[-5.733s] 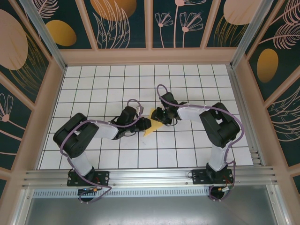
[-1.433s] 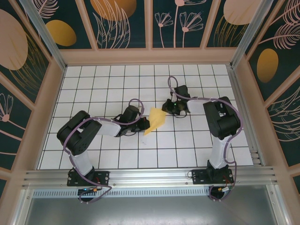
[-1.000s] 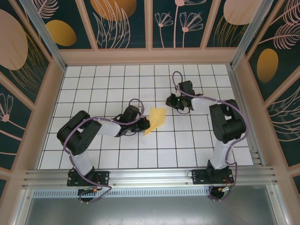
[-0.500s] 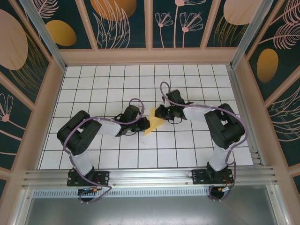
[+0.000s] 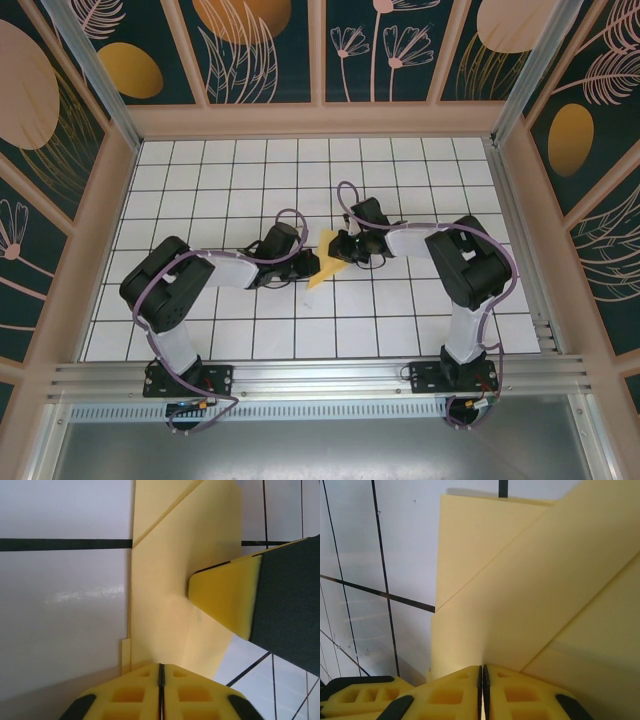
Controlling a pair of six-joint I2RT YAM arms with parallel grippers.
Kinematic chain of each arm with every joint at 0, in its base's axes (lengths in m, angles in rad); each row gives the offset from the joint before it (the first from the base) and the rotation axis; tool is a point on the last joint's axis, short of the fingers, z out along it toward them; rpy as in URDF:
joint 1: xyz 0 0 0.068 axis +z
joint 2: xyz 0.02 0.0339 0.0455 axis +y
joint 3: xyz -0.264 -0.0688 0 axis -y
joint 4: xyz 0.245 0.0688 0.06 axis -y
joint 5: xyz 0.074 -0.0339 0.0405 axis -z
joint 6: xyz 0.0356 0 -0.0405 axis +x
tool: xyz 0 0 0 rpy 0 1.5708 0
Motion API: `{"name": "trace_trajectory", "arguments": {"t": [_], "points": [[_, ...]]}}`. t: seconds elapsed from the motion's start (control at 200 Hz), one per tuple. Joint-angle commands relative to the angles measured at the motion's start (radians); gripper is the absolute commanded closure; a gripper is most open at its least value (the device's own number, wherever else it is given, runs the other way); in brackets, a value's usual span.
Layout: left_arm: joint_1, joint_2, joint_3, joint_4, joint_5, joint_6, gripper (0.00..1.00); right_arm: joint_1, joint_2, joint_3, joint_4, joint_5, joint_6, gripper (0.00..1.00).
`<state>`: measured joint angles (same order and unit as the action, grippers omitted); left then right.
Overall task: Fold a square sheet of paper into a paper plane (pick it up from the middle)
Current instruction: Fourth fold the wing at the center of the table.
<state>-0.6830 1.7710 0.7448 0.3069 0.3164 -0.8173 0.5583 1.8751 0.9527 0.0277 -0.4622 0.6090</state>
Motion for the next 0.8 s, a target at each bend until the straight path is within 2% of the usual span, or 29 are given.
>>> {"name": "trace_trajectory", "arguments": {"t": [0.0,0.095,0.515,0.796], "points": [[-0.003,-0.051,0.049,-0.029,0.034,0.011,0.83,0.006,0.046,-0.013,-0.045,0.065,0.001,0.88],[-0.005,-0.051,0.056,-0.001,0.052,-0.002,0.79,0.006,0.051,-0.015,-0.049,0.078,0.004,0.88],[-0.027,-0.046,-0.006,-0.023,0.093,-0.024,0.78,0.002,0.080,-0.001,-0.075,0.100,0.021,0.88],[-0.027,-0.034,-0.022,-0.100,0.011,-0.010,0.79,0.001,0.090,0.001,-0.080,0.105,0.025,0.88]]}}
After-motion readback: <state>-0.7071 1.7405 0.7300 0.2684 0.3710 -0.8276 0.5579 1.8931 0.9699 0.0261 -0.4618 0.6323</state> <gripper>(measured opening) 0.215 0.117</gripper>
